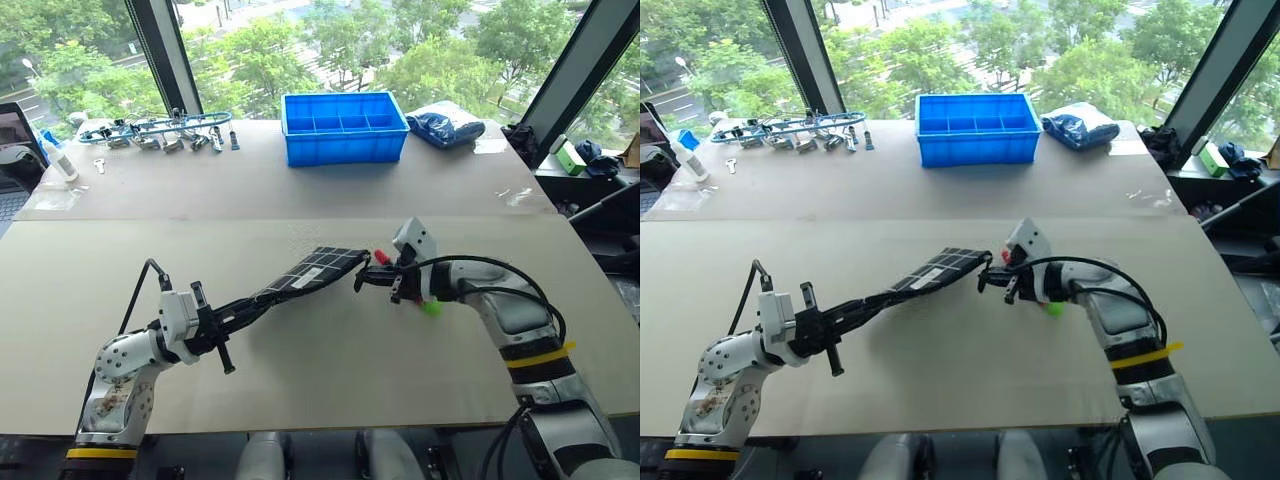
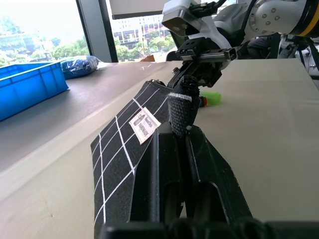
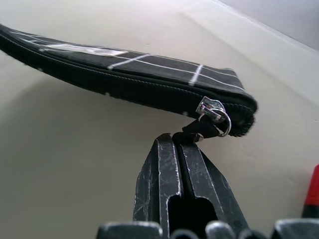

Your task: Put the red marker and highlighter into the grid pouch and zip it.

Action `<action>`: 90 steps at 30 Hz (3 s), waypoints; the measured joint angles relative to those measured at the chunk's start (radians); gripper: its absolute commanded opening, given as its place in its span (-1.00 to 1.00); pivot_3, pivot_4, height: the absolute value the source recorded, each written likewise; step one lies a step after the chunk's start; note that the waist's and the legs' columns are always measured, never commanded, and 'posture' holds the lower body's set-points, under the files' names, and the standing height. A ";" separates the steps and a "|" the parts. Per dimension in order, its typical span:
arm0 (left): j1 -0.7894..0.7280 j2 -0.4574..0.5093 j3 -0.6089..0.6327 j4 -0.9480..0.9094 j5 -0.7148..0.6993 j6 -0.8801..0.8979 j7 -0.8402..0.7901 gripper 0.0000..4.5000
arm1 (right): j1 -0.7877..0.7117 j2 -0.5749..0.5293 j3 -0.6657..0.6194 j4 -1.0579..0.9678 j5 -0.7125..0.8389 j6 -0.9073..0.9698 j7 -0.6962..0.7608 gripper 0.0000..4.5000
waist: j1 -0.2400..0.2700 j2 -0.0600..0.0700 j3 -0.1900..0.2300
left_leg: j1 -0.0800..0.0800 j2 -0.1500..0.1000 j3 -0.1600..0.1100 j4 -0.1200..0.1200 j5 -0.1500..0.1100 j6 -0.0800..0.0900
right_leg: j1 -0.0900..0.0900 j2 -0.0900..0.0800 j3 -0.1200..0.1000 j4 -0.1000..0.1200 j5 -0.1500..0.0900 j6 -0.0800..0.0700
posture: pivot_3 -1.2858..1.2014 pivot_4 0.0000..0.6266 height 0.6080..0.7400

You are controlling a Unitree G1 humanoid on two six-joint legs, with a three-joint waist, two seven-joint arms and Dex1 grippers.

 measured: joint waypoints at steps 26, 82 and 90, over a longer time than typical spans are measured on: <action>-0.026 -0.010 -0.036 0.011 0.018 0.000 -0.012 -1.00 | -0.058 -0.060 -0.047 -0.026 0.053 0.231 -0.096 -0.99 | 0.008 0.000 0.000 | -0.001 0.000 0.000 0.000 0.000 0.001 | 0.000 0.000 -0.001 -0.001 0.000 0.000 | 0.03 -0.52 1.00; -0.042 -0.018 -0.054 0.018 0.021 0.001 -0.034 -1.00 | -0.148 0.008 -0.119 -0.042 0.356 0.577 -0.286 -0.99 | 0.006 0.000 0.000 | -0.002 0.000 -0.001 0.000 -0.001 0.001 | 0.000 0.000 0.000 -0.001 0.000 0.000 | 0.03 -0.52 1.00; -0.022 -0.018 -0.052 0.011 0.022 0.000 -0.029 -1.00 | -0.045 0.068 -0.095 -0.227 0.438 0.663 -0.307 -0.99 | 0.003 0.000 0.000 | -0.002 0.000 -0.002 0.000 -0.001 0.001 | 0.000 -0.001 0.000 -0.001 0.000 0.001 | 0.03 -0.52 1.00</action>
